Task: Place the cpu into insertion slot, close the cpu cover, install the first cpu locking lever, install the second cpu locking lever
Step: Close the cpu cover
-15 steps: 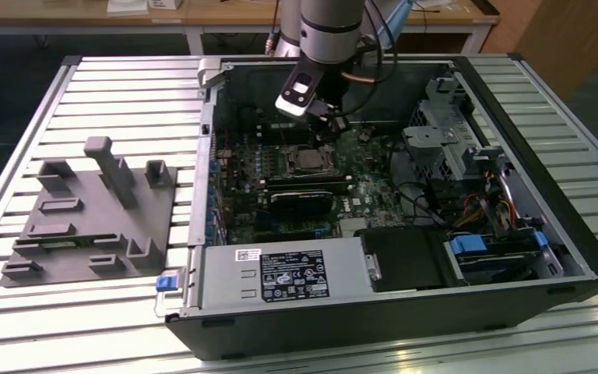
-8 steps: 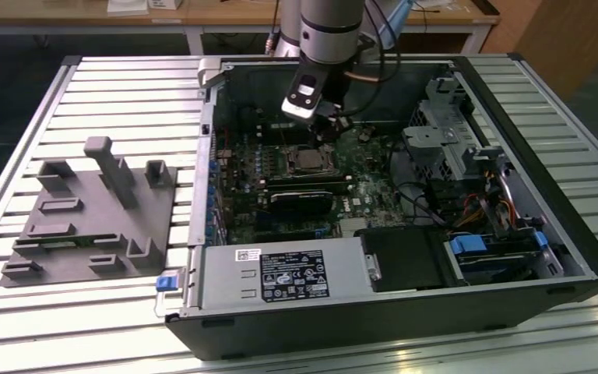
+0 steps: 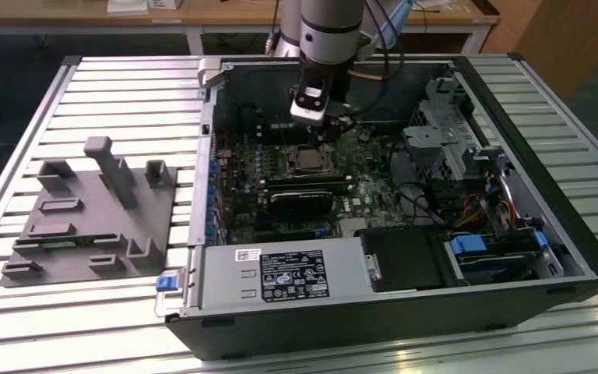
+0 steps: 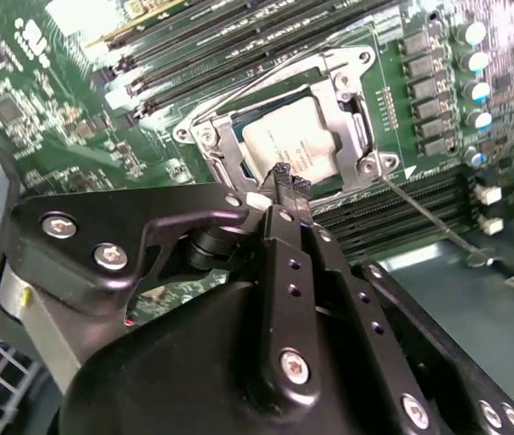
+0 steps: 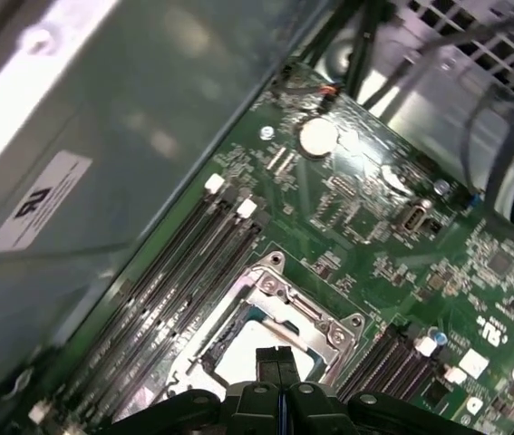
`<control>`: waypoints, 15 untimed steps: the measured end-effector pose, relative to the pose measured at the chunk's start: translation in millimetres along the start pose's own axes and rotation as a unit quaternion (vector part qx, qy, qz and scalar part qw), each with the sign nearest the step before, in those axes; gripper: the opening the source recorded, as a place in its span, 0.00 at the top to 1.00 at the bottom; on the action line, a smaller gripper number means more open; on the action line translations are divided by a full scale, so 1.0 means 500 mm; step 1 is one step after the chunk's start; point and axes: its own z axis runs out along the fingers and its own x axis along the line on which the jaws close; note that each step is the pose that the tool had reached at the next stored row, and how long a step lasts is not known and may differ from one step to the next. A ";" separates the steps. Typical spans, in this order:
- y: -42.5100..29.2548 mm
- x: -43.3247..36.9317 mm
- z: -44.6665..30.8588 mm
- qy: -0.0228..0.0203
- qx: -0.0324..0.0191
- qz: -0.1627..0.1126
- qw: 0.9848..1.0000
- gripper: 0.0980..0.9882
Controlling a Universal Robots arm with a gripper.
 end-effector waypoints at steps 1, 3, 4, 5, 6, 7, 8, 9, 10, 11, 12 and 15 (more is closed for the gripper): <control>0.000 0.000 0.000 0.000 0.000 -0.009 1.000 0.99; 0.000 0.000 0.000 0.000 0.000 -0.027 1.000 0.99; 0.000 0.000 0.000 0.001 0.000 -0.036 0.999 0.99; 0.000 0.000 0.000 0.001 0.000 -0.045 0.999 0.99; 0.000 0.000 0.000 0.001 0.000 -0.055 0.999 0.99; 0.000 0.000 0.000 0.001 0.000 -0.064 0.998 0.99; 0.000 0.000 0.001 0.001 0.000 -0.073 0.997 0.99; 0.000 0.000 0.001 0.002 0.000 -0.081 0.997 0.99; 0.000 0.000 0.001 0.002 0.001 -0.090 0.996 0.99; 0.000 0.000 0.001 0.002 0.001 -0.099 0.995 0.99; 0.000 0.000 0.001 0.002 0.001 -0.108 0.994 0.99; 0.000 0.000 0.001 0.003 0.001 -0.135 0.991 0.99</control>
